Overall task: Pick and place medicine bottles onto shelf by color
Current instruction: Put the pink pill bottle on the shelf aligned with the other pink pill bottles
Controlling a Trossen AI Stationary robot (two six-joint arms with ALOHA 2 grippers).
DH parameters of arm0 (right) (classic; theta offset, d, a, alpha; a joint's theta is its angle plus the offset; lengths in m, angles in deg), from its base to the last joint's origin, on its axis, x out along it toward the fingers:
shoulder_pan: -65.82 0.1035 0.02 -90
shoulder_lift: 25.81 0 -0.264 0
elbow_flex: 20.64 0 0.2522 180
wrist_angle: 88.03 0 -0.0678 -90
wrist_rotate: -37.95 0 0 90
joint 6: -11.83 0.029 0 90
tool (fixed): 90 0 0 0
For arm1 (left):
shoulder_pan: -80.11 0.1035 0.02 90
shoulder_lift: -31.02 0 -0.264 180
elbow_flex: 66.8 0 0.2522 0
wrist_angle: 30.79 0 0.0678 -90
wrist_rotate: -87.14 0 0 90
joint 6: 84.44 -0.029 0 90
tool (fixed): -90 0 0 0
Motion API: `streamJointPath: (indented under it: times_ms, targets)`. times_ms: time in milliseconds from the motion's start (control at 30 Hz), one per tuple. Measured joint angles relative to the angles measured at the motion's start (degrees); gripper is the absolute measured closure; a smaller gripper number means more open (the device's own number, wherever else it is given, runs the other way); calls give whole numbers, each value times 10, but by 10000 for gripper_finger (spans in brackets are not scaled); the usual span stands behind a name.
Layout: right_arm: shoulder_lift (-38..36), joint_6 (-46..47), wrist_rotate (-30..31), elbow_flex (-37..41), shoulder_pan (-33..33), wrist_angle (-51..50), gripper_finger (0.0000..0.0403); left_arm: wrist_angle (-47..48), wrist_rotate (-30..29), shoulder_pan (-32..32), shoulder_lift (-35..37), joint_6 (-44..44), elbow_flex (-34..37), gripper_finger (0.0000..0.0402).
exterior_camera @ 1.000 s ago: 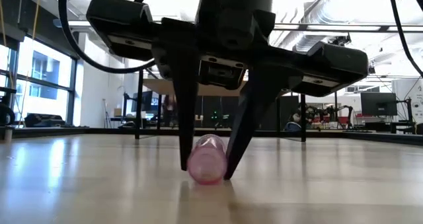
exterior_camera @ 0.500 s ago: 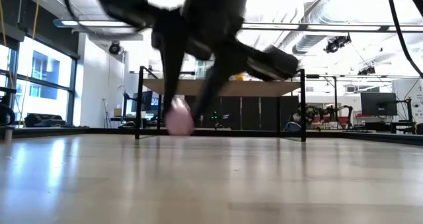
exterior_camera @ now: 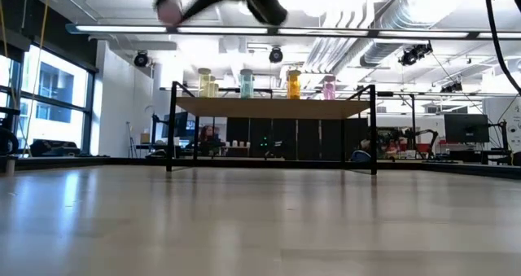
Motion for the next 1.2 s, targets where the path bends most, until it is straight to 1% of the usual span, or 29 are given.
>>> streamJointPath:
  times_ms: [233,433,633,800,900,1000,1200]
  targets:
    - [-44,-154,0,0,-14,66,329,-44,0,0,0,-2,0,168]
    - [-81,-273,0,0,-35,82,329,-88,-4,0,0,-2,0,168]
    - [-131,-366,0,0,-57,101,329,-148,-51,0,0,3,0,168]
    - [-166,-449,-10,0,-75,112,329,-243,-77,0,-5,3,0,168]
    - [-185,-493,-33,0,-89,115,329,-306,-90,0,-14,-3,0,168]
    - [-199,-527,-52,0,-103,119,329,-362,-94,0,-26,-35,-1,168]
    - [-211,-564,-111,0,-132,133,329,-445,-106,6,-64,-82,-1,168]
